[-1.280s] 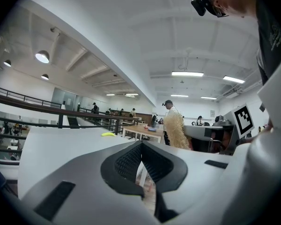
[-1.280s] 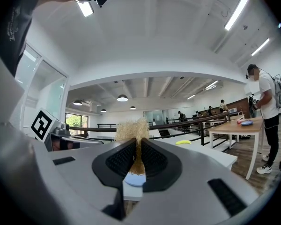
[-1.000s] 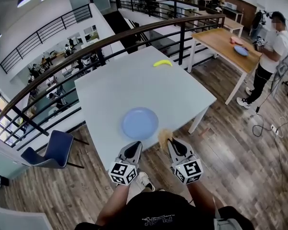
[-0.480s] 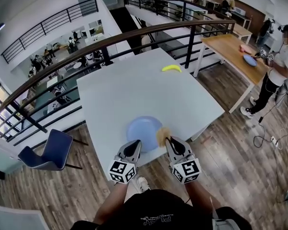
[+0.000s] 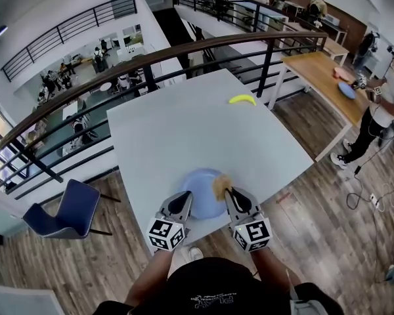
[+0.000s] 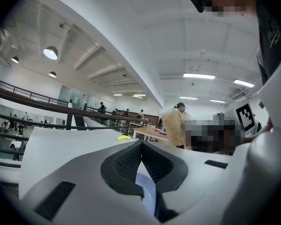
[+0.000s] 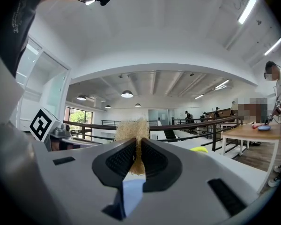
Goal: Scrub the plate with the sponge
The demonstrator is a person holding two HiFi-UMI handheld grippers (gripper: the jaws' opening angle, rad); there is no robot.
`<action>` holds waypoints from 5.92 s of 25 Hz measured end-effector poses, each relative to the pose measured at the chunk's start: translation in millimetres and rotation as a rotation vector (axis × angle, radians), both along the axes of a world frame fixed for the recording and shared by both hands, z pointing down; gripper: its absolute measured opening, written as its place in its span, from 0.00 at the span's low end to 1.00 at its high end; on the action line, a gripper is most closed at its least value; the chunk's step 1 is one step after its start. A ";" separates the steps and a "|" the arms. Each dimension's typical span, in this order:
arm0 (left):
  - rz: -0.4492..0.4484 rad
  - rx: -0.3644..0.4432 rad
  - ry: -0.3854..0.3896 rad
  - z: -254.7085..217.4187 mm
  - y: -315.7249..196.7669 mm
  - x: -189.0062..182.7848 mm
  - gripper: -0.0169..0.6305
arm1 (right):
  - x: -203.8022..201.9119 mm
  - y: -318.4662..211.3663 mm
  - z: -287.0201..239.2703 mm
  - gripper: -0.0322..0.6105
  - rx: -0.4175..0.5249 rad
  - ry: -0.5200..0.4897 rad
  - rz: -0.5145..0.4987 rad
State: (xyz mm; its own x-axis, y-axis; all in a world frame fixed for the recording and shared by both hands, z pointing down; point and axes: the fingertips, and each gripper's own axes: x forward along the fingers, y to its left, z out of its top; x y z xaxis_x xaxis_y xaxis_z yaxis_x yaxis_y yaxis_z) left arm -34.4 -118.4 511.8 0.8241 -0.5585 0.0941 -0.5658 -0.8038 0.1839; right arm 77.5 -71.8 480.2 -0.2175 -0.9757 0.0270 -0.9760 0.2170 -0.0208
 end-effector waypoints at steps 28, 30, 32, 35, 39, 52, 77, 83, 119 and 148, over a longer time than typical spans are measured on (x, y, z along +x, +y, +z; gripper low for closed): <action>-0.064 -0.018 0.007 13.8 -72.6 -2.3 0.05 | -8.1 -96.6 28.9 0.11 -0.089 0.005 -0.132; -0.075 -0.030 0.002 16.1 -77.4 3.6 0.05 | -2.8 -104.1 28.4 0.11 -0.085 0.013 -0.150; -0.089 -0.038 -0.003 18.8 -82.0 8.2 0.05 | 1.0 -110.7 29.7 0.11 -0.078 0.023 -0.167; -0.115 -0.053 -0.029 26.7 -89.7 11.9 0.05 | 2.9 -118.5 33.0 0.11 -0.077 0.033 -0.190; -0.143 -0.080 -0.087 40.2 -94.4 15.8 0.05 | 6.3 -125.5 39.3 0.11 -0.089 0.039 -0.218; -0.210 -0.247 -0.175 105.6 -93.5 9.5 0.05 | 8.6 -130.7 74.3 0.11 -0.168 0.050 -0.288; -0.328 -0.858 -0.147 262.0 -76.5 -35.3 0.24 | -5.9 -124.3 153.2 0.11 -0.324 0.040 -0.384; -0.289 -0.977 -0.037 272.3 -70.5 -19.1 0.24 | -6.2 -125.4 159.1 0.11 -0.338 0.028 -0.394; -0.370 -0.804 0.110 180.7 -108.2 -20.1 0.07 | -7.0 -126.1 143.6 0.11 -0.382 0.130 -0.346; -0.304 -0.387 0.055 46.4 -121.6 0.5 0.08 | -61.6 -141.6 76.3 0.11 -0.246 0.376 -0.363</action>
